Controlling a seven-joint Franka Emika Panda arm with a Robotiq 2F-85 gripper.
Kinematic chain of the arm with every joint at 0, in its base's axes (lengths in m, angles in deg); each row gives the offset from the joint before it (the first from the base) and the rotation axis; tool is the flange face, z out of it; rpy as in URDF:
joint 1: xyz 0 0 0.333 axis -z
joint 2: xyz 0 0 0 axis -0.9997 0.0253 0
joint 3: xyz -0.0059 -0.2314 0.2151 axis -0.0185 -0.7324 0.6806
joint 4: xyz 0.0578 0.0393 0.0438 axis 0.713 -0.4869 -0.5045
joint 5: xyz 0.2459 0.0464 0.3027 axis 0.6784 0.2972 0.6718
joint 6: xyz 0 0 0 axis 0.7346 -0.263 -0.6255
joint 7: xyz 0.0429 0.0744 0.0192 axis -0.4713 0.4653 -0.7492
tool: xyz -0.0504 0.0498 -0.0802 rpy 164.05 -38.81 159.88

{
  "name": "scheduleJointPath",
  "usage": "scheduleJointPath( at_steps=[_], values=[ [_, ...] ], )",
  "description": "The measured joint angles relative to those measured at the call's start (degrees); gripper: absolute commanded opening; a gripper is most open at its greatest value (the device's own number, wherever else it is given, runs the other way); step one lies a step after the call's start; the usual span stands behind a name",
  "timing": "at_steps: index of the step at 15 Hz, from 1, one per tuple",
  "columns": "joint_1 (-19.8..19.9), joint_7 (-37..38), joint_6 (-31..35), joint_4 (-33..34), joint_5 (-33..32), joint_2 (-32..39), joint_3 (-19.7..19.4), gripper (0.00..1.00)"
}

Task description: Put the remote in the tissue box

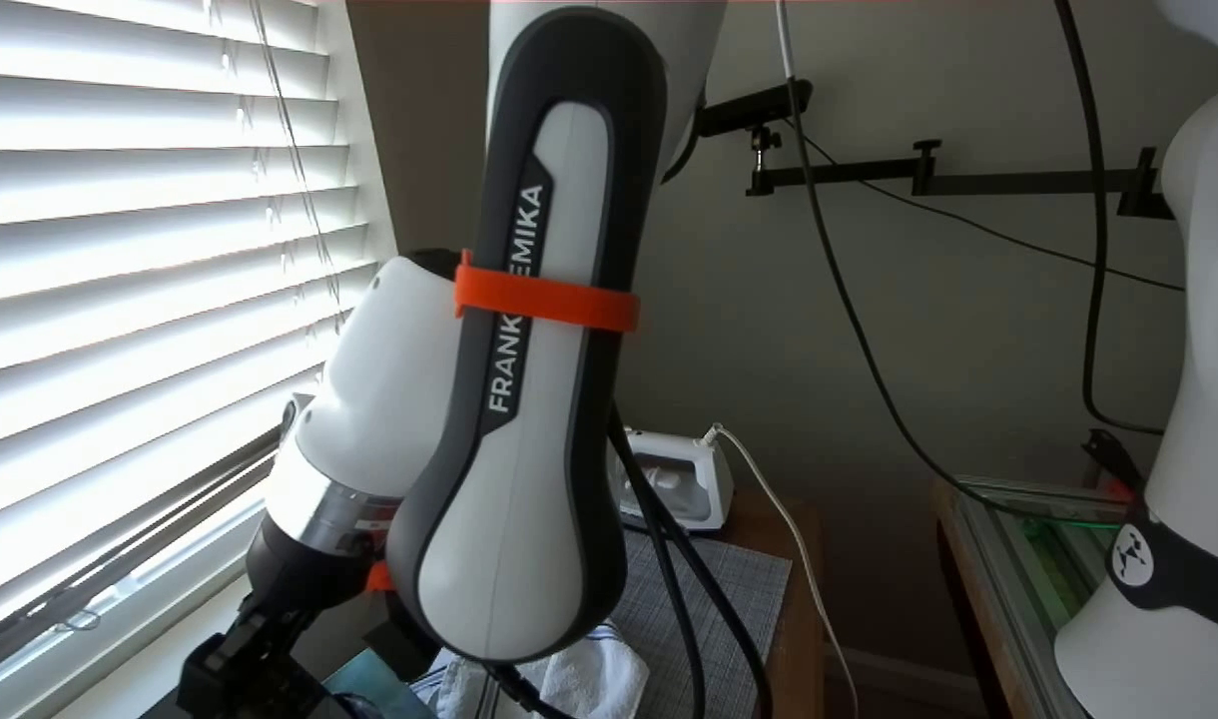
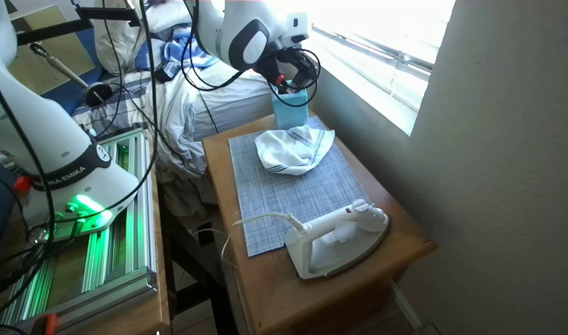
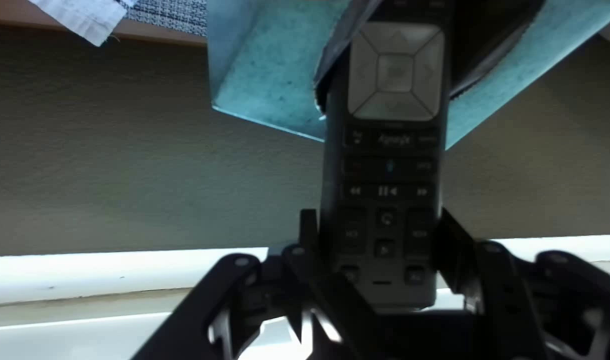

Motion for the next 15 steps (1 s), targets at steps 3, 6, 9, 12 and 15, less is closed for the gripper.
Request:
scheduleJointPath(
  at_steps=[3, 6, 9, 12, 15],
  values=[
    [0.2, 0.0, 0.0, -0.8, 0.0, -0.3, 0.4, 0.32],
    [0.3, 0.0, 0.0, -1.2, 0.0, -0.4, 0.6, 0.82],
    [0.3, 0.1, -0.9, -1.9, 0.0, -0.4, 0.7, 0.97],
    [0.3, 0.1, -2.9, -3.5, 0.0, -0.2, 0.7, 1.00],
    [0.3, 0.1, -3.3, -4.5, 0.0, -0.3, 0.7, 1.00]
  ],
)
